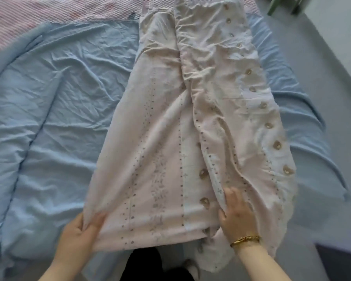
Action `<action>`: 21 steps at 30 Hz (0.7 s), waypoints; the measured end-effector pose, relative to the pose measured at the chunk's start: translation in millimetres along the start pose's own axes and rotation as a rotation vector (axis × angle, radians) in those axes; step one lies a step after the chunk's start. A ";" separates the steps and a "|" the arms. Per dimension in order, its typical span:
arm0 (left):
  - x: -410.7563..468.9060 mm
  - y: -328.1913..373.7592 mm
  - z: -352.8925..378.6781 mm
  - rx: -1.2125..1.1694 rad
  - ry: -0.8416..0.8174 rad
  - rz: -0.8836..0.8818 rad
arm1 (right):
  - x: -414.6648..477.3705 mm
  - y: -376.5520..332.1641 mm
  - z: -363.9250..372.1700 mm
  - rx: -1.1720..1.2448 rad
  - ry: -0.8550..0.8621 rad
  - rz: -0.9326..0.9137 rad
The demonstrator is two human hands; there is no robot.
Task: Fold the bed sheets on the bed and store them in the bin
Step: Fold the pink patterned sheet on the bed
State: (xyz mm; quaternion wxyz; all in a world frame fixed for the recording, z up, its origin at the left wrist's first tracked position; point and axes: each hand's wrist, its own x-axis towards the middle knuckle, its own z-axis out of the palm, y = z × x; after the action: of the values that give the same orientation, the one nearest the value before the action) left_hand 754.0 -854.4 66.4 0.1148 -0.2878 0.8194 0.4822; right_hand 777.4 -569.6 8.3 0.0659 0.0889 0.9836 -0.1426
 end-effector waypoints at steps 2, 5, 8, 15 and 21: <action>2.8 -32.1 -7.0 0.113 -0.019 -0.068 | -6.0 -12.1 8.3 -0.031 -0.269 -0.041; 8.0 -65.9 3.3 0.254 -0.094 -0.193 | -15.1 -23.4 21.6 -0.018 -0.698 0.039; 14.1 -73.4 9.9 0.281 -0.138 -0.220 | -25.9 -25.7 18.8 0.105 -0.682 0.055; 19.3 -77.2 -0.1 0.163 -0.159 -0.216 | 7.9 41.1 8.2 0.368 -0.078 0.569; 35.9 -38.2 19.2 -0.156 -0.194 -0.250 | 42.9 80.2 -11.6 0.389 -0.095 0.767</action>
State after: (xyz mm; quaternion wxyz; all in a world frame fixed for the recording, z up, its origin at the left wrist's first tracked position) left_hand 745.6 -865.0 12.2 0.2298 -0.3475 0.7224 0.5519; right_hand 749.8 -483.8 -9.0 0.1416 0.4522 0.8299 -0.2946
